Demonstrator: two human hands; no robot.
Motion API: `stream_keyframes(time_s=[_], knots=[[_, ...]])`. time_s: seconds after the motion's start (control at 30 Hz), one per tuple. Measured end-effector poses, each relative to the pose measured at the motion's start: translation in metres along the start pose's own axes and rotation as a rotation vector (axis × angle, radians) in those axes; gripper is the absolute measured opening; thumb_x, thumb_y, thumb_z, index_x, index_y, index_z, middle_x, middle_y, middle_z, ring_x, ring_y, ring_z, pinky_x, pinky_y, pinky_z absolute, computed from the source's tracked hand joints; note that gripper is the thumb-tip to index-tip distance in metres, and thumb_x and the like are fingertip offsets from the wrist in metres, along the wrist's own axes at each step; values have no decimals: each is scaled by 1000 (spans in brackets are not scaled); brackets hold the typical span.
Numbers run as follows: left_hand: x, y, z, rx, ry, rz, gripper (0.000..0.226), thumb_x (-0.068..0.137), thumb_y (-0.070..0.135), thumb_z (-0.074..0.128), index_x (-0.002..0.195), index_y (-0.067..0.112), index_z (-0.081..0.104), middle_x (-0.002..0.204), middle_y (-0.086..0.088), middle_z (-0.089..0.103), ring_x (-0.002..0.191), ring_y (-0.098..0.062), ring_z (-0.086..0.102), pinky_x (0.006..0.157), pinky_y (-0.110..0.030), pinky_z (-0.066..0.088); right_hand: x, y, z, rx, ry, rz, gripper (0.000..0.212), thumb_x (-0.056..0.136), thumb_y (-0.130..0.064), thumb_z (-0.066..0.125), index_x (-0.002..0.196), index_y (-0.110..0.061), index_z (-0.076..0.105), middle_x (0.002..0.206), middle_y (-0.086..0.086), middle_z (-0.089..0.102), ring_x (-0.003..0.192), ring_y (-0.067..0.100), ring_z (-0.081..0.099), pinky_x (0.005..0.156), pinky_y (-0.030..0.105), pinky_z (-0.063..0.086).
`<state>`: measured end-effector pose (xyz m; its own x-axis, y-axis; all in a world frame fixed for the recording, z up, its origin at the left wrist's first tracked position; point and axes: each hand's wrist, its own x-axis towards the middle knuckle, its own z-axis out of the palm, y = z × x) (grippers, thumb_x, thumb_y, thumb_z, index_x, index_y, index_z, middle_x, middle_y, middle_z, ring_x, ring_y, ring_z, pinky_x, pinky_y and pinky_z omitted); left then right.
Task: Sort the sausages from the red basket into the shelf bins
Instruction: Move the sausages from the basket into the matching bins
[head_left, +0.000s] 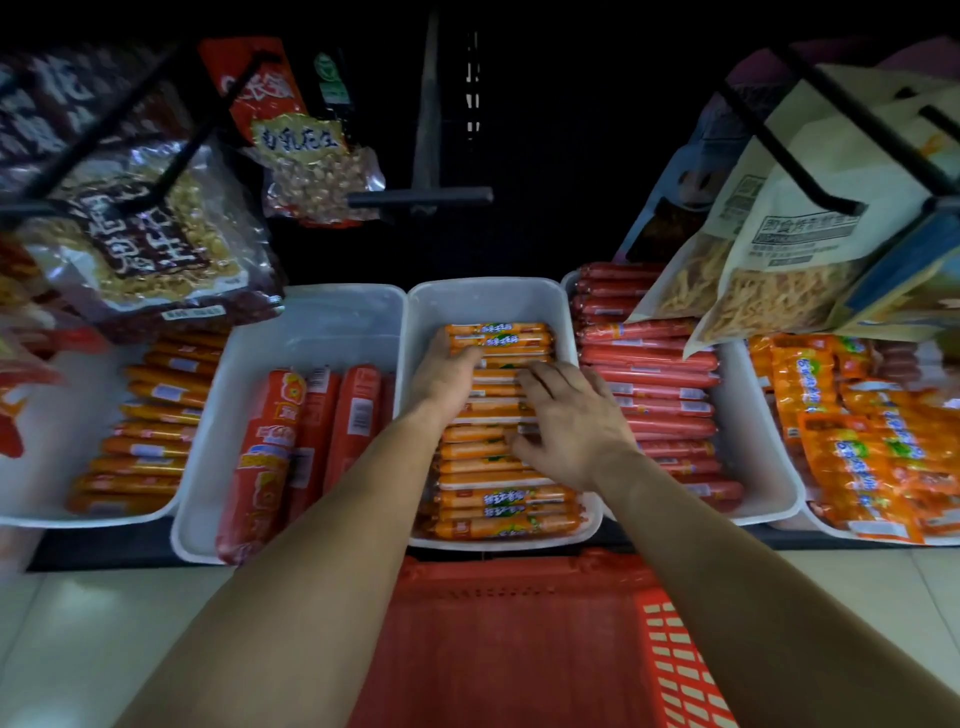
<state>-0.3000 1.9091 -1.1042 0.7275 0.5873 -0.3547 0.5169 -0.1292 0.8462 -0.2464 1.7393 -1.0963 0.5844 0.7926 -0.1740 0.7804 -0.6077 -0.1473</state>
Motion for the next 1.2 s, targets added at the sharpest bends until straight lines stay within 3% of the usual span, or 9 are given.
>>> stream_keyframes(time_s=[0.1,0.17,0.3,0.4,0.47,0.6,0.83,1.0,1.2], knots=[[-16,11,-11,30,-5,0,75,79,66,51,147,40,34,148,3,50,131,-25,51,109,-51,41,-5,-2,-8,-3,-23,22,81,91,-65,37,156,-20,19,163,0,18,150,19,9,122,49,8],[-44,26,-23,69,-57,44,76,86,59,55,154,34,30,156,5,41,141,-19,41,117,-43,32,-11,-5,-16,25,-1,68,77,93,-60,39,156,-19,21,162,1,21,149,21,13,122,47,10],[-101,18,-93,332,-4,146,55,94,39,60,145,24,49,136,-2,62,124,-19,58,97,-18,38,-32,-53,-41,103,43,71,70,93,-51,46,153,-18,28,156,3,33,143,26,28,118,47,24],[-130,-7,-159,563,190,167,42,93,34,61,133,25,58,123,-5,68,114,-27,63,93,-34,49,-38,-99,-49,177,2,31,67,92,-49,49,150,-20,33,152,3,38,138,28,35,112,47,33],[-140,-29,-191,636,223,103,45,90,39,64,133,26,58,123,-5,65,112,-28,63,90,-35,50,-35,-130,-48,198,-28,-15,66,92,-50,50,150,-22,34,151,3,40,137,29,37,110,45,36],[-148,-66,-202,533,109,-39,59,79,51,70,131,25,56,116,-4,66,107,-25,64,89,-36,52,-24,-176,-37,161,-60,-107,69,93,-51,50,154,-26,28,155,-1,35,141,25,31,114,43,31],[-116,-74,-195,479,172,11,55,77,52,76,121,23,63,106,1,68,92,-18,64,78,-32,52,2,-187,-4,27,-279,-165,80,91,-59,46,157,-35,7,166,-2,-12,153,19,-2,122,49,9],[-98,-67,-200,505,109,-83,71,72,57,79,131,24,58,120,0,65,104,-22,64,91,-40,54,2,-182,-1,76,-215,-177,78,89,-58,53,156,-37,18,167,-4,-4,152,20,10,122,44,14],[-101,-66,-197,516,109,-93,72,74,58,78,132,22,56,121,-1,65,104,-22,65,91,-39,54,2,-185,-14,127,-197,-149,67,89,-46,56,151,-36,34,165,-5,16,148,22,23,120,43,21]])
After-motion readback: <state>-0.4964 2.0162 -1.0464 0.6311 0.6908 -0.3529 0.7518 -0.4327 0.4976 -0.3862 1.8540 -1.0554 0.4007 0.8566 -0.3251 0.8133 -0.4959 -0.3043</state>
